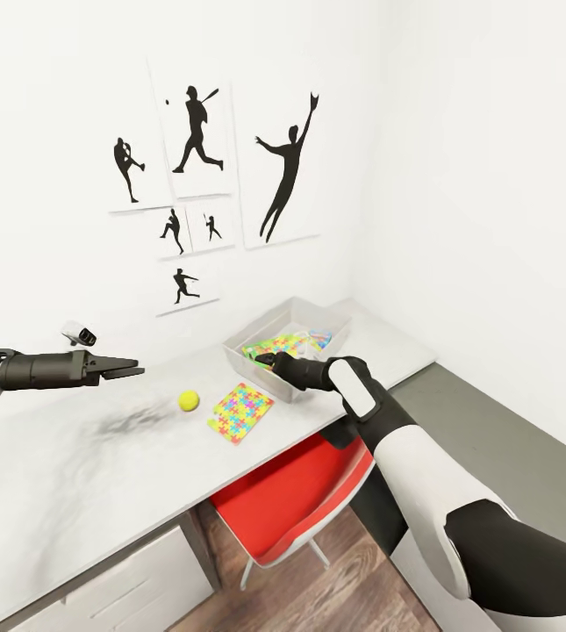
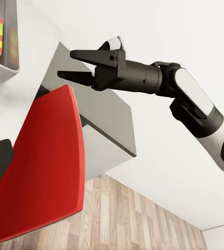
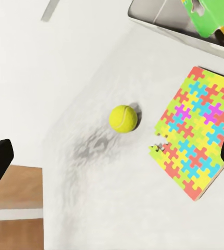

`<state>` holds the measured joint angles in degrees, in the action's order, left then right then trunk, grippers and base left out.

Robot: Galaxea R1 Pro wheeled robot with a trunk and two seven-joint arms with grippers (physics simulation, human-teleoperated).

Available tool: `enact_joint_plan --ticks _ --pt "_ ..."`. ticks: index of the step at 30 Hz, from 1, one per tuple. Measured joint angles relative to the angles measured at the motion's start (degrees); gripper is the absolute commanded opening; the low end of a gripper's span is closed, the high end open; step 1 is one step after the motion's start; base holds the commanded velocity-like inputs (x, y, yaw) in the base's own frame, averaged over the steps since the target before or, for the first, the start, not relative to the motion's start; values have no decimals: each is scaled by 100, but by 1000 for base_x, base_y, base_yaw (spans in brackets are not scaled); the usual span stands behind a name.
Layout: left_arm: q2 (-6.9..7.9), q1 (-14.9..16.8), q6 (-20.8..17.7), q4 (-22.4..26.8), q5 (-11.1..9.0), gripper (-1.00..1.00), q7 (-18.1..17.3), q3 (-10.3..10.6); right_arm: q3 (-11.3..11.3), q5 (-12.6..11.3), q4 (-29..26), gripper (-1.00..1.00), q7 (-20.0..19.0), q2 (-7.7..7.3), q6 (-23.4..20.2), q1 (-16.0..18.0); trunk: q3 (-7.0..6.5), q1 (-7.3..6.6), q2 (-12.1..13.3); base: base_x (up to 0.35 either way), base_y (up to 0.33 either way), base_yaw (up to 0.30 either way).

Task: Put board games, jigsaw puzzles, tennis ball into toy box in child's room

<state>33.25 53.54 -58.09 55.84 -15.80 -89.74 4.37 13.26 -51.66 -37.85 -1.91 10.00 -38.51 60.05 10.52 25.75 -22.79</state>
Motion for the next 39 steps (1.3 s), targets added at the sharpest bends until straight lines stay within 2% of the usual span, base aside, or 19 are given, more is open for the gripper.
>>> enact_joint_plan --ticks 14,17,20,26,39 --pt "16 -4 9 -18 8 100 0 1 32 37 28 100 40 0 -7 -10 0 0 0 0 0 0" --pt "16 -4 8 -18 9 100 0 2 167 157 18 100 226 0 -25 -9 0 0 0 -24 2 0" --pt "20 -5 10 -20 14 100 2 0 388 298 13 100 627 0 -21 -8 0 1 1 -96 48 0" --pt "36 -8 16 -33 26 100 0 0 528 283 12 100 1274 0 -15 -3 0 0 0 -108 85 0" --pt "43 -50 25 -42 31 100 0 -6 543 272 12 100 1398 0 -9 -7 0 0 0 -56 43 0"
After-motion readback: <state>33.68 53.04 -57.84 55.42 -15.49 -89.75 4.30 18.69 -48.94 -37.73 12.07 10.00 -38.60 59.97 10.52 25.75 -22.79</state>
